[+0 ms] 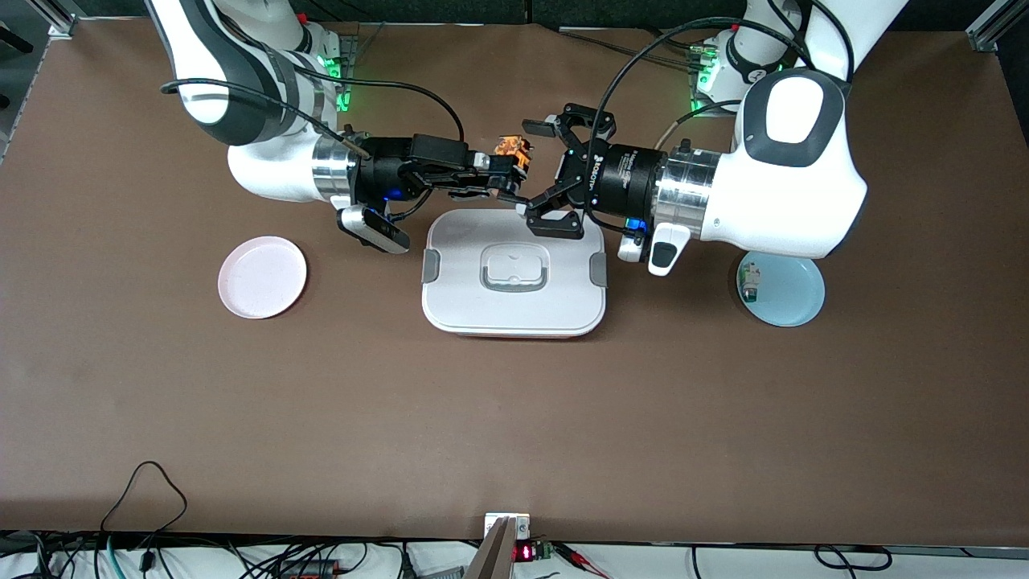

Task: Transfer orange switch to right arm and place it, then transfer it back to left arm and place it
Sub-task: 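Open the left gripper and withdraw it while the right gripper pulls the switch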

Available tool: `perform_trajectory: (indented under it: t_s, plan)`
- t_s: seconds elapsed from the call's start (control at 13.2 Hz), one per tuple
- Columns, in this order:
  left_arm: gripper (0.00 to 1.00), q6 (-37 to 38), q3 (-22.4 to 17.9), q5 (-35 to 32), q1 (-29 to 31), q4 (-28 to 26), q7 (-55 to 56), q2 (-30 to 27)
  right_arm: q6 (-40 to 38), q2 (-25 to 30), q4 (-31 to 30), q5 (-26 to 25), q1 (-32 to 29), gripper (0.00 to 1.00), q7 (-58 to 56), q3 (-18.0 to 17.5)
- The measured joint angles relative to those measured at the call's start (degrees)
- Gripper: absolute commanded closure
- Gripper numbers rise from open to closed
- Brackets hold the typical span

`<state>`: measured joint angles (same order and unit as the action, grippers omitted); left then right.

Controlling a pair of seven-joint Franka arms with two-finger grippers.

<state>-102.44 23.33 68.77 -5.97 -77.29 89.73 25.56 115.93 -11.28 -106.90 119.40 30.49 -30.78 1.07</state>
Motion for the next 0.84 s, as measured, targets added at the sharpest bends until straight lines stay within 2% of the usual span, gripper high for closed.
perform_trajectory:
  t_s: [0.38,0.68,0.84]
  plan:
    - [0.00,-0.24,-0.04,0.00,0.02,0.02,0.00,0.39,-1.66,0.02,0.00,-6.87,-2.74,0.71,-0.03,0.01]
    - [0.00,0.54,-0.07,-0.22,0.52,0.39,-0.15,0.36,-1.54,-0.10,-0.01,-16.01,-6.12,0.71,-0.07,0.24]
    - [0.00,2.10,0.05,-4.13,0.86,0.99,-2.84,0.22,-1.55,-0.10,0.00,-19.30,-7.55,0.71,-0.08,0.27]
